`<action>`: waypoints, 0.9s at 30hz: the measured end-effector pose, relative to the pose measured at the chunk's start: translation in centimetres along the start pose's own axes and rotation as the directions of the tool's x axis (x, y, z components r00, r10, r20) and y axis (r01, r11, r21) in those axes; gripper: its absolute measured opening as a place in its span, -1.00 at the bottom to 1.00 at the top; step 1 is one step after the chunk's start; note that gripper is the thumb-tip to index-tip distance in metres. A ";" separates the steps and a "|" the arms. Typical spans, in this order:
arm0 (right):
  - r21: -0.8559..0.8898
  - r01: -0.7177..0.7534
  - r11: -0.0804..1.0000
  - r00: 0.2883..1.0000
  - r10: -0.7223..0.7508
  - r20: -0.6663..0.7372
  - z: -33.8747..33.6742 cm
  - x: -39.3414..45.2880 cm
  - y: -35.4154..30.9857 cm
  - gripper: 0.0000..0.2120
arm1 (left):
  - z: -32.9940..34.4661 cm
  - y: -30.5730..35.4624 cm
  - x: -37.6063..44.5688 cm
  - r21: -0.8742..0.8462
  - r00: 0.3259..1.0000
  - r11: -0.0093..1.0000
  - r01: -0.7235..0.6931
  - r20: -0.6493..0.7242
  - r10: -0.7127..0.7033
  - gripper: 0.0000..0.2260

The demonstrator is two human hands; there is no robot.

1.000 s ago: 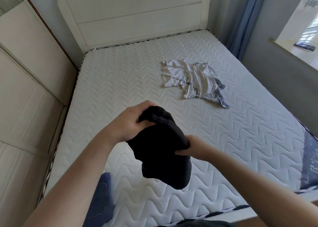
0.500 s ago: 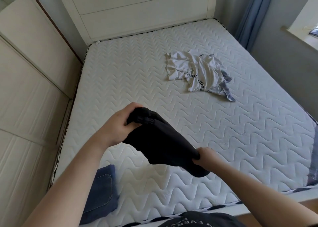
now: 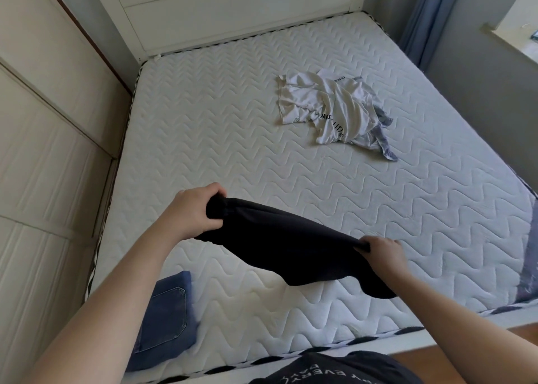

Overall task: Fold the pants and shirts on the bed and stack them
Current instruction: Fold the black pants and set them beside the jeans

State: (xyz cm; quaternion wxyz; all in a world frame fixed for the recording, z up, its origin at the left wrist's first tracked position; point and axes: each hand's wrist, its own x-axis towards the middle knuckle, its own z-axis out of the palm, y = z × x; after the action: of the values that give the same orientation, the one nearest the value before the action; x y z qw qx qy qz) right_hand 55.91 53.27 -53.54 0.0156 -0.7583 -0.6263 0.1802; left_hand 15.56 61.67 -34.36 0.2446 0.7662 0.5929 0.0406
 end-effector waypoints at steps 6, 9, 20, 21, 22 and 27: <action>-0.070 0.002 0.998 1.000 -0.003 -0.011 -2.9 3.5 0.7 -0.78 | 2.3 -1.2 4.2 0.024 0.995 0.995 0.098 0.034 -0.098 -0.65; -0.079 0.011 0.997 0.999 -0.014 -0.041 -4.4 6.2 0.7 -0.74 | 3.1 -1.9 6.6 -0.008 0.994 0.994 0.111 -0.008 -0.111 -0.50; 0.104 0.233 0.967 0.925 -0.188 -0.330 -7.5 14.6 -0.4 -0.64 | 10.2 -7.2 11.3 -0.433 0.885 0.894 0.114 -0.365 -0.289 -0.62; 0.124 0.260 0.957 0.907 -0.199 -0.370 -6.7 14.3 -0.6 -0.60 | 11.6 -7.9 11.2 -0.497 0.867 0.857 0.139 -0.356 -0.348 -0.62; 0.112 0.289 0.951 0.889 -0.223 -0.399 -5.5 14.0 -0.7 -0.55 | 13.2 -8.7 11.1 -0.537 0.851 0.829 0.157 -0.352 -0.390 -0.61; 0.036 0.317 0.948 0.901 -0.290 -0.321 5.2 12.0 1.1 -0.50 | 23.5 -13.5 9.5 -0.524 0.854 0.818 0.236 -0.289 -0.432 -0.53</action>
State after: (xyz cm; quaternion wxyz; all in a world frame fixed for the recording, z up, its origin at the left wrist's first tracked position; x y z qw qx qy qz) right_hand 57.28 63.42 -61.69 0.1754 -0.6688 -0.7179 0.0808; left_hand 14.60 65.18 -62.86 0.3011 0.5402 0.7294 0.2923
